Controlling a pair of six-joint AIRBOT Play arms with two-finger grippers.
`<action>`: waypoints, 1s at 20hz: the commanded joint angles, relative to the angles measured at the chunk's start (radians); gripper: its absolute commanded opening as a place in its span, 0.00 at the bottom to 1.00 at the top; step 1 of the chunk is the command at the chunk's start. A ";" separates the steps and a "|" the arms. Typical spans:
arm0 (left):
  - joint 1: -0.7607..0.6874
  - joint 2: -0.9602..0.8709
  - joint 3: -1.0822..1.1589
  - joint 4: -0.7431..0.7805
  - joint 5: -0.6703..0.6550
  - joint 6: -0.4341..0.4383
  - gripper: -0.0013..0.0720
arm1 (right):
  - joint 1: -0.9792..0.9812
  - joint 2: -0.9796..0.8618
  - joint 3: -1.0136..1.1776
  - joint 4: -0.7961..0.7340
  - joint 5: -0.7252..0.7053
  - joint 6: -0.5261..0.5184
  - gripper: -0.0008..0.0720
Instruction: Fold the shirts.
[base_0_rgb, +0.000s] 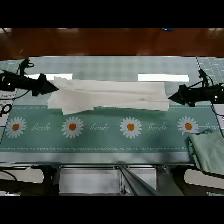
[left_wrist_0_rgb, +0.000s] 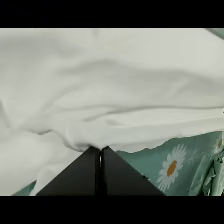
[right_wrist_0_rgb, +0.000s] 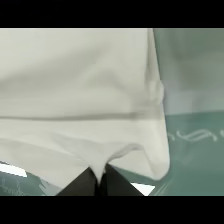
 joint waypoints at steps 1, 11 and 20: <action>-0.042 -0.180 0.246 -0.004 -0.020 -0.081 0.05 | 0.018 -0.133 0.122 0.051 -0.003 -0.019 0.04; -0.056 -0.421 0.510 -0.003 -0.140 -0.152 0.06 | 0.074 -0.287 0.264 0.069 -0.113 -0.010 0.04; 0.063 -0.169 0.552 0.241 -0.109 -0.207 0.71 | -0.141 -0.124 0.348 0.012 0.116 0.077 0.58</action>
